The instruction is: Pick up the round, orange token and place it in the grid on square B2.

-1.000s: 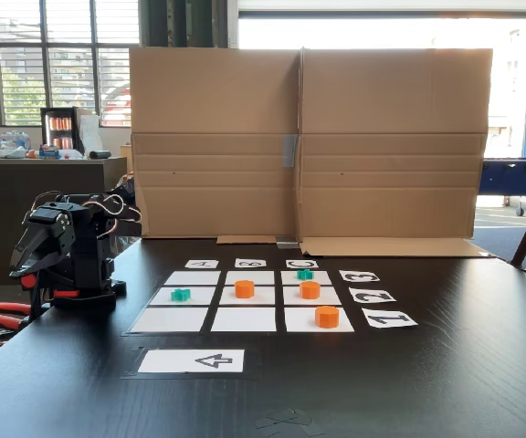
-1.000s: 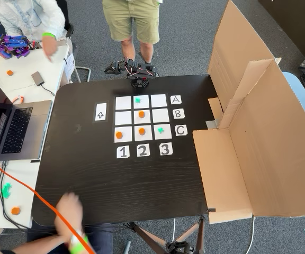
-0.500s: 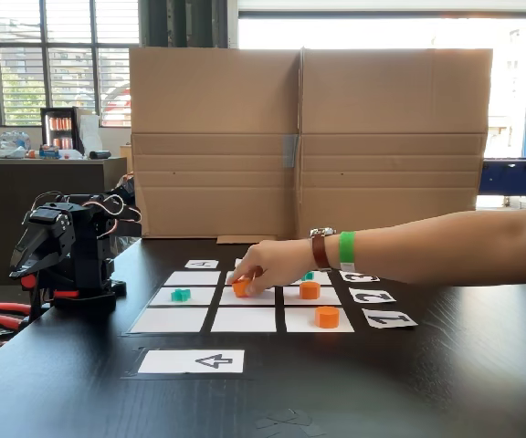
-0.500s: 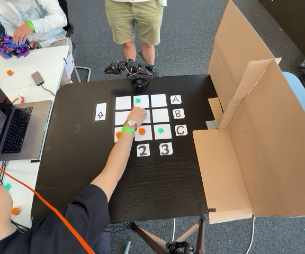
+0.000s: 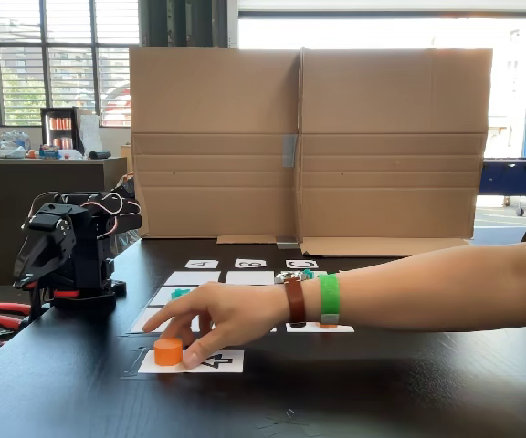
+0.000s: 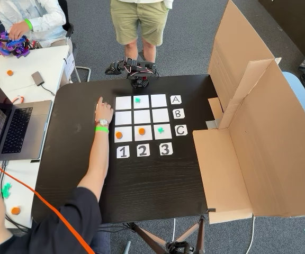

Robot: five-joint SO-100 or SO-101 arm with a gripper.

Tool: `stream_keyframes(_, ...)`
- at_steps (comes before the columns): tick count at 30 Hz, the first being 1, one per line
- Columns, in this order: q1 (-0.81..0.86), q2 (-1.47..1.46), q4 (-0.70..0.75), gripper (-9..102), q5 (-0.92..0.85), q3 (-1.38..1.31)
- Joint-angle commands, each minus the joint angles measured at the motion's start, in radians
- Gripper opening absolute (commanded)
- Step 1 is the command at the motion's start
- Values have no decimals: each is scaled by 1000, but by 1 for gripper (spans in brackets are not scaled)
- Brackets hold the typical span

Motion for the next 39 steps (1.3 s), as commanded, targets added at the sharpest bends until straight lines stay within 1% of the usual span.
stream_keyframes(1, -31, -112, 81, -1, -11, -255)
stream_keyframes(5, -66, -255, 252, 0, -11, -499)
stream_keyframes(7, -83, -321, 331, 6, -11, -606)
stream_keyframes(13, -132, -479, 511, 21, -11, -847)
stream_keyframes(15, -147, -523, 563, 29, -8, -914)
stream_keyframes(19, -189, -617, 669, 42, -12, -1062)
stream_keyframes(23, -245, -746, 779, 51, -48, -1212)
stream_keyframes(29, -308, -933, 801, 58, -118, -1338)
stream_keyframes(33, -330, -1074, 801, 61, -150, -1434)
stream_keyframes(39, -391, -1247, 801, 61, -199, -1552)
